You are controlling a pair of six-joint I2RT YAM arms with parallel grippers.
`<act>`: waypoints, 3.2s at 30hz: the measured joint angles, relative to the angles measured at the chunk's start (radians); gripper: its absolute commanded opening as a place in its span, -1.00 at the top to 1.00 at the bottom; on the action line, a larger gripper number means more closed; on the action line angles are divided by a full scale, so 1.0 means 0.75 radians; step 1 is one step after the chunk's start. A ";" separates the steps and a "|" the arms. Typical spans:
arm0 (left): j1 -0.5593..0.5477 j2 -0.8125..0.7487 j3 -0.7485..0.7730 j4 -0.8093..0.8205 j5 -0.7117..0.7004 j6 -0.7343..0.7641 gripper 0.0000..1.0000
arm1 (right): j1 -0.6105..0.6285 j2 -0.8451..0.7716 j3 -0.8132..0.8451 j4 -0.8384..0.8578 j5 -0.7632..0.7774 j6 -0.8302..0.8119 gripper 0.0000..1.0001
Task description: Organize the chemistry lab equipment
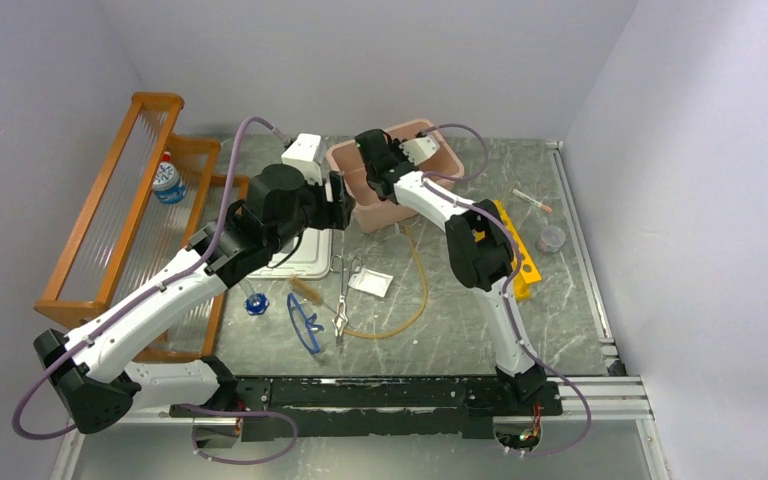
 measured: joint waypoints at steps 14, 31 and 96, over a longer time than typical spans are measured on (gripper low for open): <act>0.106 0.128 0.072 -0.049 -0.006 -0.001 -0.45 | -0.123 0.246 0.203 0.023 -0.121 -0.044 0.67; 0.198 0.276 0.114 -0.052 0.068 -0.028 -0.44 | -0.156 0.346 0.301 0.046 -0.305 -0.003 0.15; 0.518 -0.098 -0.483 -0.756 -0.229 -0.606 0.28 | 0.156 -0.784 -0.740 0.141 -1.068 -1.043 -0.15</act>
